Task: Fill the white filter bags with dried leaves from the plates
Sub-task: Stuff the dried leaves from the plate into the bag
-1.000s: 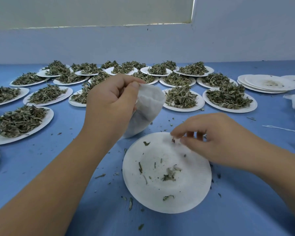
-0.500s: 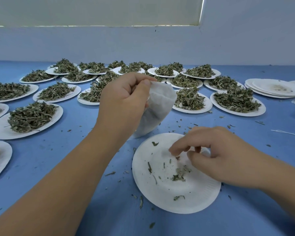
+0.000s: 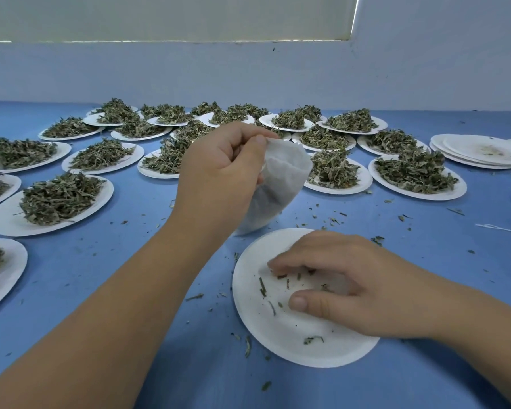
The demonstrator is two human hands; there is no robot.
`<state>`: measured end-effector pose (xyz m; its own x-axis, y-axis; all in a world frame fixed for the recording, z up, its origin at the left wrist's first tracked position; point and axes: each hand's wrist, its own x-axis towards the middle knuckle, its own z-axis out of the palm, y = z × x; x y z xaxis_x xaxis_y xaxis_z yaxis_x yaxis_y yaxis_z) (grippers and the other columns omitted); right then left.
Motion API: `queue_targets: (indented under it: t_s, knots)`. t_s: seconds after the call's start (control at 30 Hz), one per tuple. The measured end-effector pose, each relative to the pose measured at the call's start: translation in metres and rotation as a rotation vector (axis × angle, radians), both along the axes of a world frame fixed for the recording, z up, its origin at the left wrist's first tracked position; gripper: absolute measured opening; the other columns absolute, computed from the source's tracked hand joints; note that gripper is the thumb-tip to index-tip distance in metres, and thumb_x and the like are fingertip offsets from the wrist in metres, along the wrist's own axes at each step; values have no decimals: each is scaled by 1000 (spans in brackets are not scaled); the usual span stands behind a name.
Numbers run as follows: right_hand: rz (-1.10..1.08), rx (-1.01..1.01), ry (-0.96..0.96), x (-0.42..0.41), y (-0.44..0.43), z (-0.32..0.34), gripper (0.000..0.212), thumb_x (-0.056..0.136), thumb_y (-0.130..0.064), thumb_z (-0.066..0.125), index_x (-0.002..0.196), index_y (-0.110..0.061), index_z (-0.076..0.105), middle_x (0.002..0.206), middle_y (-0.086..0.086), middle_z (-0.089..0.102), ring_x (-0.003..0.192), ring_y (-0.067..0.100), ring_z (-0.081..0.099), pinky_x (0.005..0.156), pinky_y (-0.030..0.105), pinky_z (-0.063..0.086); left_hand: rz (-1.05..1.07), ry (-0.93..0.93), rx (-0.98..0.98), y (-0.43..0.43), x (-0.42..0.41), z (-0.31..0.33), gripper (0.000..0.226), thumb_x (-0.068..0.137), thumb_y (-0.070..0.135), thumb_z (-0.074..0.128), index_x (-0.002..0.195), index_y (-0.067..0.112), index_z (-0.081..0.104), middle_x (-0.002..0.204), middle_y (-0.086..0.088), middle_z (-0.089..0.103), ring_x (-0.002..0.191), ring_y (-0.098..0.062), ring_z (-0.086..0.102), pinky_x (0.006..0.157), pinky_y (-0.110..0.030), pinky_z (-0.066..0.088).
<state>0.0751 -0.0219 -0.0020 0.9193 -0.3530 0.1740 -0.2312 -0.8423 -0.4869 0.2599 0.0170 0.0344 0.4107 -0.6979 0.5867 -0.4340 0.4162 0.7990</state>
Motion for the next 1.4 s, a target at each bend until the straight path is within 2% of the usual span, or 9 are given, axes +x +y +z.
queue_targets:
  t_s: [0.1,0.23,0.33,0.53,0.77,0.97,1.1,1.27,1.4]
  knots:
    - [-11,-28,-51,0,1,-1,37,88,-43,59,121,-28,65,113,-20,61,111,0,52,94,25,43,5,0,1,0,0,0,28,93,12,51,79,30,68,50,18,53,46,2,45,50,-11,36]
    - [64,-233,26,11,7,-2,43,96,-46,47,129,-22,61,128,-11,55,119,6,47,100,27,37,0,-13,5,0,-2,-1,24,90,16,51,81,30,68,51,18,54,48,2,46,51,-12,37]
    - [104,-285,114,12,11,-2,44,98,-46,42,130,-22,60,132,-9,54,120,12,47,102,32,36,11,-24,8,0,-2,-1,28,92,13,52,80,31,68,51,19,55,49,3,47,52,-12,37]
    - [130,-229,33,-1,9,4,29,97,-40,47,102,-27,73,107,-14,61,102,9,54,89,30,44,18,-29,6,1,-2,0,30,93,9,51,80,30,68,52,20,55,50,4,48,52,-10,37]
    - [168,-219,64,-2,12,-1,32,94,-41,52,121,-31,66,128,-13,55,114,0,47,98,26,40,18,-35,4,0,-2,-1,30,93,10,52,79,31,68,51,19,55,50,3,47,52,-11,37]
    - [131,-208,27,-14,5,2,29,89,-46,52,108,-35,71,117,-23,58,108,-7,50,89,25,48,13,-39,-1,1,-1,-1,30,94,10,52,80,31,68,52,21,54,49,4,47,52,-10,37]
    - [1,-184,-15,-20,-4,11,30,89,-46,52,115,-39,66,116,-27,54,112,-7,49,93,12,38,16,-53,-3,1,-1,-1,28,93,13,51,80,32,68,52,21,55,50,3,47,53,-11,37]
    - [-57,-230,123,-17,-4,8,40,96,-21,47,131,-37,55,128,-27,46,119,-9,37,99,13,32,1,-49,-5,1,-1,-1,27,92,14,51,81,32,67,52,21,55,49,4,48,52,-9,36]
    - [5,-183,178,-16,3,11,48,93,-7,42,128,-36,59,125,-28,49,117,-12,37,97,12,33,8,-58,-7,2,-1,-1,28,92,13,52,80,34,67,53,22,56,52,4,49,55,-10,38]
